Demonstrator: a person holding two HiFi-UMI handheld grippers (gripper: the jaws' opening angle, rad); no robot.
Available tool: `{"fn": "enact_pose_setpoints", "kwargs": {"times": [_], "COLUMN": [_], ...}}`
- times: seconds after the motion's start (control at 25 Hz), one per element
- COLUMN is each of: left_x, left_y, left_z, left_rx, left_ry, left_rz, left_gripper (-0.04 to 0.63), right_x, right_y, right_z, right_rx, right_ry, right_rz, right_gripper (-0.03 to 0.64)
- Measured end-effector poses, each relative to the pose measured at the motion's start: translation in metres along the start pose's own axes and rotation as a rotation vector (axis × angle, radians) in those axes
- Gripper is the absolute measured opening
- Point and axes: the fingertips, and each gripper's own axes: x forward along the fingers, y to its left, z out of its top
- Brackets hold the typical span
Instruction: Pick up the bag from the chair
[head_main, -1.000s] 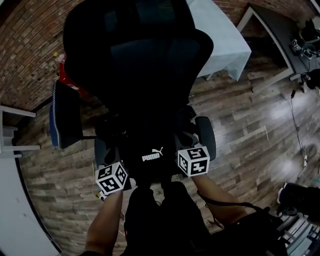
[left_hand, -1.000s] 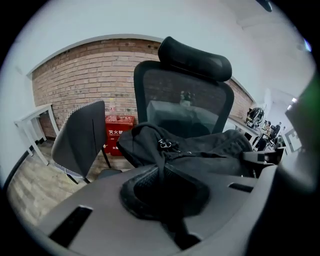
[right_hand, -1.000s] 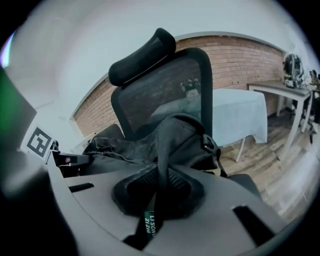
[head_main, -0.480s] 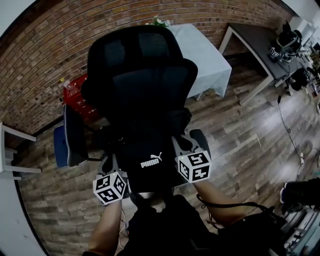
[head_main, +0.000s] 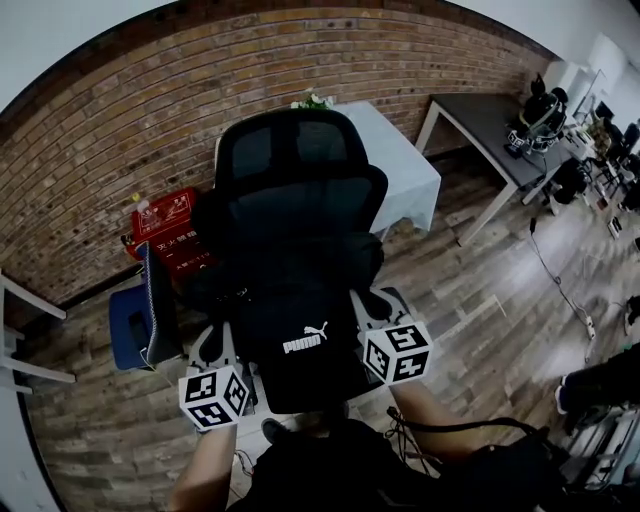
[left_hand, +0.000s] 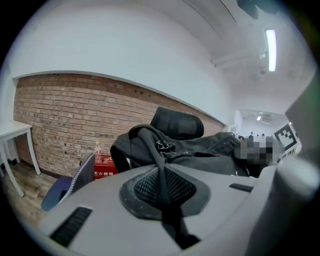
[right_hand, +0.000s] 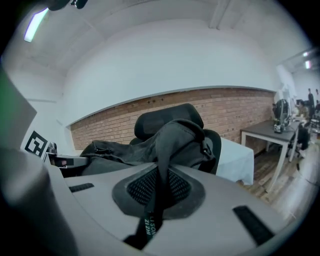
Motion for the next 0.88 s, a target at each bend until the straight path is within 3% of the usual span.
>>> {"fn": "enact_pose_setpoints", "kwargs": {"times": [0.48,0.88], "left_x": [-0.036,-0.053], "left_y": [-0.003,-0.027], "left_z": [0.052,0.081], "left_rx": [0.071,0.098], "left_ry": [-0.109,-0.162], "left_rz": [-0.081,-0.135], "left_gripper": [0.018,0.018], "right_x": [-0.044,-0.074], "right_y": [0.035,0.031], "right_z": [0.051,0.074], "right_rx": [-0.041,-0.045], "right_ry": [-0.113,-0.177], "right_rz": [-0.048,-0.084], "right_gripper": [0.026,0.026]}}
